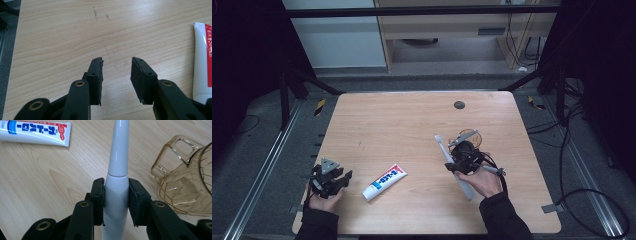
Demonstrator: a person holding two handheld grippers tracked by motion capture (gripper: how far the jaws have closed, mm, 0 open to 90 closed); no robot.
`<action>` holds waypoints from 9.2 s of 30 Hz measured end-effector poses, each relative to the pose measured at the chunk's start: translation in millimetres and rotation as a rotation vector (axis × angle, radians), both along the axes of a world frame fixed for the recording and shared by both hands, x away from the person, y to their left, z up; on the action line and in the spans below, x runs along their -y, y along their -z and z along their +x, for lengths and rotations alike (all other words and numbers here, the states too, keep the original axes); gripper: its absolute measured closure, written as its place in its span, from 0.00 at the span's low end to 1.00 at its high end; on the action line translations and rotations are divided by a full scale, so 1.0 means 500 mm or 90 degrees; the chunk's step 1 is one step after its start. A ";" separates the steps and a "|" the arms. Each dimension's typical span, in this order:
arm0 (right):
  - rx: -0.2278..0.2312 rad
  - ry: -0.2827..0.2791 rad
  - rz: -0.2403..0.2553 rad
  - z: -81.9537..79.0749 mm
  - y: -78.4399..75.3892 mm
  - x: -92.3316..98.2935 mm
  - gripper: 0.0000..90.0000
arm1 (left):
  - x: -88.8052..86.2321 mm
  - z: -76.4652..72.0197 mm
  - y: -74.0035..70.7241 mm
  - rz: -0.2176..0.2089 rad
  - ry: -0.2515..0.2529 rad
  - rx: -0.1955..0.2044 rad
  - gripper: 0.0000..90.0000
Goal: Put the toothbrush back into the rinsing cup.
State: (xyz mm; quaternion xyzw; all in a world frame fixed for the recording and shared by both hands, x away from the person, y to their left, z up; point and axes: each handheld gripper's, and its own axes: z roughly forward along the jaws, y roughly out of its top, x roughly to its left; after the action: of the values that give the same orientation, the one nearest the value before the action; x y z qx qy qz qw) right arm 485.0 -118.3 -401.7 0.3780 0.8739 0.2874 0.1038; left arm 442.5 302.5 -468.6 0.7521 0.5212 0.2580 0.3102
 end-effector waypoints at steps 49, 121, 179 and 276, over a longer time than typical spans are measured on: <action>0.320 0.171 0.292 -0.009 -0.127 0.036 0.75 | -0.001 -0.001 -0.001 0.001 -0.001 0.005 0.69; 0.357 0.353 0.265 0.091 -0.020 0.162 0.75 | -0.002 -0.001 0.000 0.002 -0.004 0.008 0.70; 0.359 0.351 0.250 0.064 0.075 0.158 0.75 | -0.001 0.000 0.000 0.004 -0.002 0.008 0.70; 0.356 0.310 0.243 0.033 0.070 0.154 0.52 | 0.000 -0.002 -0.002 0.004 -0.002 0.009 0.70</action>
State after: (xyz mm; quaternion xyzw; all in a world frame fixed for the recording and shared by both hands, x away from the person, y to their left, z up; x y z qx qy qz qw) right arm 501.8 -195.4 -436.7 0.4934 0.6283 0.5027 0.3303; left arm 441.5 302.2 -467.7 0.7506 0.5192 0.2654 0.3107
